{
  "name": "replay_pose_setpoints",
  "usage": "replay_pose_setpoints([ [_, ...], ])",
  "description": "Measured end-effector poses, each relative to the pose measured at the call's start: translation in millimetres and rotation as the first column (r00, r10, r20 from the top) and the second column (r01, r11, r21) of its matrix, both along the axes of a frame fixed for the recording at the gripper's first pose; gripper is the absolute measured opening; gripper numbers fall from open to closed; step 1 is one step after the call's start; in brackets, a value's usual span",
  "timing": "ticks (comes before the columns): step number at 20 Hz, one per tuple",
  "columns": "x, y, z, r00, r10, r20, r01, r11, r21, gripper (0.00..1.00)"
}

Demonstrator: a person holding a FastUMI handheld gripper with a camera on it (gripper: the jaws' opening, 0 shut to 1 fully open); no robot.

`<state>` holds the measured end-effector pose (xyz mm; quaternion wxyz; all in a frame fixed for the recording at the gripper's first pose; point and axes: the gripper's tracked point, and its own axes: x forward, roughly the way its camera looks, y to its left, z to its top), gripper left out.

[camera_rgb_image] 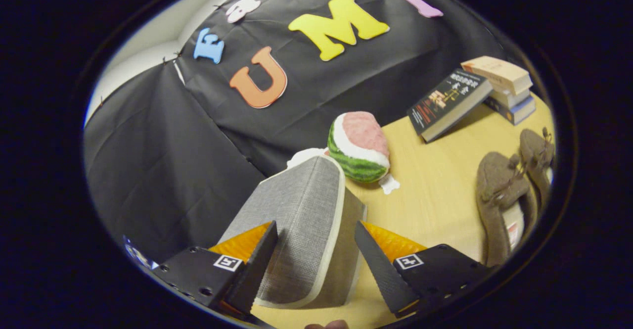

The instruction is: Open the storage box then place both shoes into the box .Put the left shoe in first, then the right shoe, with the right side of both shoes facing outward in a uniform manner.

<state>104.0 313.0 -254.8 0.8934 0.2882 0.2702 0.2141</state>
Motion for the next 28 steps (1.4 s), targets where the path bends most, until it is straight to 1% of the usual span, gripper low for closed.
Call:
replay_pose_setpoints([
  [4,-4,6,-3,0.997,0.029,-0.065,-0.021,0.994,0.111,0.96],
  [7,-7,12,-7,0.993,0.055,-0.105,-0.036,0.985,0.168,0.94],
  [8,-9,13,-3,0.992,0.061,-0.11,-0.038,0.979,0.202,0.9],
  [11,-10,14,-2,0.988,0.074,-0.139,-0.041,0.973,0.225,0.75],
  [12,-10,12,0,0.987,0.074,-0.144,-0.04,0.972,0.23,0.69],
  [13,-10,9,1,0.987,0.074,-0.145,-0.039,0.972,0.23,0.57],
  [14,-8,2,3,0.988,0.054,-0.143,-0.021,0.975,0.22,0.46],
  [15,1,-3,3,0.991,0.009,-0.132,0.021,0.974,0.227,0.34],
  [16,-1,-11,10,0.99,0.016,-0.14,0.018,0.972,0.234,0.23],
  [17,0,-11,6,0.989,0.017,-0.149,0.016,0.976,0.215,0.22],
  [18,-4,-12,21,0.991,0.003,-0.137,0.03,0.972,0.234,0.16],
  [19,0,-9,20,0.991,0.017,-0.13,0.014,0.972,0.234,0.04],
  [21,-4,-8,36,0.994,0.031,-0.105,-0.007,0.976,0.217,0.03],
  [22,-8,-5,44,0.995,0.045,-0.094,-0.025,0.977,0.211,0.0],
  [24,-8,2,60,0.995,0.067,-0.073,-0.051,0.979,0.195,0.0],
  [28,-8,13,93,0.996,0.086,-0.03,-0.08,0.984,0.159,0.0],
])
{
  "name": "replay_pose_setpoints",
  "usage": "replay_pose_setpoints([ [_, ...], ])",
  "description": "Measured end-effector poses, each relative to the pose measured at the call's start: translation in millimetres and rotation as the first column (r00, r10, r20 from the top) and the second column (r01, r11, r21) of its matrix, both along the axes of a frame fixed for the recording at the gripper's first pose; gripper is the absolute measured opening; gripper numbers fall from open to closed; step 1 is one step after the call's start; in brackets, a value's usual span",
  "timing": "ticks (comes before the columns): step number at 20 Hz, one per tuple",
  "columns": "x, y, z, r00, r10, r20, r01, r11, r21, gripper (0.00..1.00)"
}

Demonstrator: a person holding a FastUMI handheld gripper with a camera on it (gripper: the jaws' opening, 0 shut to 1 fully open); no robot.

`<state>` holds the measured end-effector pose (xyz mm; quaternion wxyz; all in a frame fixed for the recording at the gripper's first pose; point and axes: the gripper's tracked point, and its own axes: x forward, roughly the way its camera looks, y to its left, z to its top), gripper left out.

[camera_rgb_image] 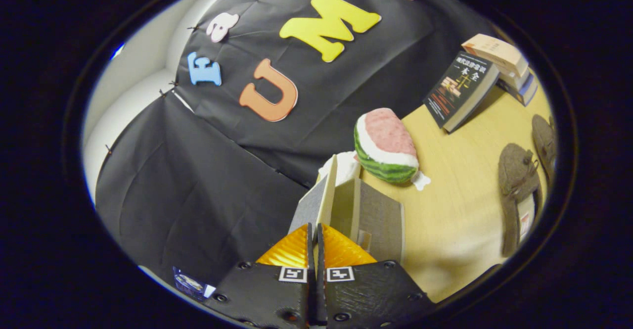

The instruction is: Open the storage box then place both shoes into the box .Put the left shoe in first, then the right shoe, with the right side of both shoes facing outward in a uniform manner.

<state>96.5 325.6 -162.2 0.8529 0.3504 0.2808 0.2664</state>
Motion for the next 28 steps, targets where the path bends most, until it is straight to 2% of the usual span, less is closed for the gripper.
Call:
replay_pose_setpoints([
  [4,3,25,52,0.996,0.034,0.077,-0.032,0.999,-0.024,0.0],
  [9,6,98,112,0.971,0.126,0.201,-0.113,0.991,-0.079,0.0],
  [14,7,173,122,0.947,0.198,0.253,-0.162,0.974,-0.157,0.0],
  [16,3,198,118,0.937,0.234,0.26,-0.185,0.962,-0.2,0.04],
  [19,-3,223,110,0.922,0.279,0.267,-0.212,0.944,-0.252,0.13],
  [21,-3,225,111,0.918,0.281,0.279,-0.207,0.941,-0.267,0.32],
  [22,-3,221,111,0.918,0.269,0.29,-0.188,0.942,-0.28,0.41],
  [24,0,204,114,0.917,0.234,0.323,-0.12,0.934,-0.335,0.67],
  [27,4,164,124,0.901,0.165,0.4,0.013,0.914,-0.405,0.78],
  [28,2,153,126,0.897,0.15,0.416,0.042,0.907,-0.418,0.85],
])
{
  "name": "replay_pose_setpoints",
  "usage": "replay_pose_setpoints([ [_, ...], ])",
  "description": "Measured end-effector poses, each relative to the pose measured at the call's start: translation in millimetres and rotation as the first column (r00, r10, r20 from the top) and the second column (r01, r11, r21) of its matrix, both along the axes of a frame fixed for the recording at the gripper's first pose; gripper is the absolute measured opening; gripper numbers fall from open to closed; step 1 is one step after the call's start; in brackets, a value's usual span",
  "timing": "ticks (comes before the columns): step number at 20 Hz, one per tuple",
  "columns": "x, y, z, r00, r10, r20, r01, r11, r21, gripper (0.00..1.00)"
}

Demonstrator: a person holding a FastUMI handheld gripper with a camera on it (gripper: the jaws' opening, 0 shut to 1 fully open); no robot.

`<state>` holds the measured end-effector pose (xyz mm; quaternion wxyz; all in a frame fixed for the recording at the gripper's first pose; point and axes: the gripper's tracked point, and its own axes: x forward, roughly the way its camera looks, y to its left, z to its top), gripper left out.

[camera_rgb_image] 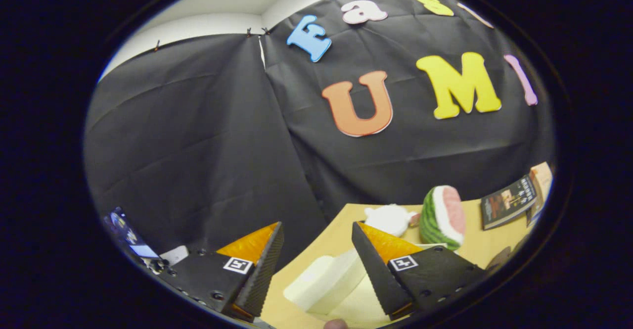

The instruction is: Open the storage box then place both shoes into the box .Put the left shoe in first, then the right shoe, with the right side of both shoes facing outward in a uniform manner.

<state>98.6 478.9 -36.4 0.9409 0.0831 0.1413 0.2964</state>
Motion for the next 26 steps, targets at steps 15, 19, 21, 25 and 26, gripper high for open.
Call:
replay_pose_setpoints([
  [15,-35,-376,-120,0.906,-0.416,-0.081,0.372,0.871,-0.321,0.95],
  [19,-28,-412,-202,0.838,-0.458,-0.295,0.326,0.856,-0.402,0.95],
  [21,-20,-418,-233,0.82,-0.458,-0.344,0.298,0.854,-0.425,0.95],
  [25,-9,-426,-284,0.737,-0.482,-0.475,0.271,0.854,-0.445,0.81],
  [26,-10,-428,-295,0.712,-0.487,-0.506,0.267,0.854,-0.445,0.8],
])
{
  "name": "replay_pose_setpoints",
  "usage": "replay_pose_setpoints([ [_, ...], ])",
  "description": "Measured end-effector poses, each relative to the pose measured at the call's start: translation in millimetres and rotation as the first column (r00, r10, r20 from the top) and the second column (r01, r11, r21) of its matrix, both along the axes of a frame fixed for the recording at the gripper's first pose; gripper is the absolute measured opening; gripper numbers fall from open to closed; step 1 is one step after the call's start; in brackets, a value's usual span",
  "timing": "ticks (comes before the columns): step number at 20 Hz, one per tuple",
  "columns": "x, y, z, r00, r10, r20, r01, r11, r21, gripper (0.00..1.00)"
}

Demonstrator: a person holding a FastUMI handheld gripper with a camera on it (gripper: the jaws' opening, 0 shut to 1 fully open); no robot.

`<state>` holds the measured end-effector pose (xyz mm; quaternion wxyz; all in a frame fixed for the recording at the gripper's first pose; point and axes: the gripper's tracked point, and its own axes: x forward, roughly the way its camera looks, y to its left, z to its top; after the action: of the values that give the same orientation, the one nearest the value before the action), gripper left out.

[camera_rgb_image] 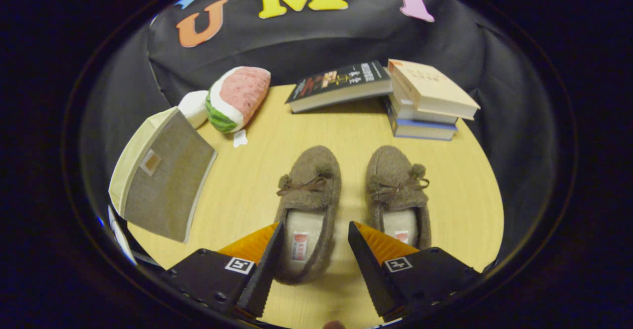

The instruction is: Open the storage box then place both shoes into the box .Put the left shoe in first, then the right shoe, with the right side of both shoes facing outward in a uniform manner.

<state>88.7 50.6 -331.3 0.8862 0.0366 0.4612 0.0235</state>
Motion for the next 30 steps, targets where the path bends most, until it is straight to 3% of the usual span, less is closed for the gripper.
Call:
replay_pose_setpoints([
  [2,3,-2,-15,0.999,-0.015,-0.05,0.017,1.0,0.026,0.75],
  [8,14,1,-37,0.991,-0.058,-0.122,0.066,0.995,0.071,0.14],
  [9,14,0,-36,0.99,-0.064,-0.128,0.074,0.994,0.077,0.14],
  [11,14,1,-37,0.986,-0.096,-0.138,0.111,0.988,0.11,0.0],
  [17,9,13,-2,0.976,-0.171,-0.133,0.199,0.951,0.236,0.0],
  [22,0,44,62,0.971,-0.226,-0.08,0.24,0.917,0.319,0.0],
  [30,14,183,198,0.973,-0.221,0.067,0.174,0.893,0.415,0.0],
])
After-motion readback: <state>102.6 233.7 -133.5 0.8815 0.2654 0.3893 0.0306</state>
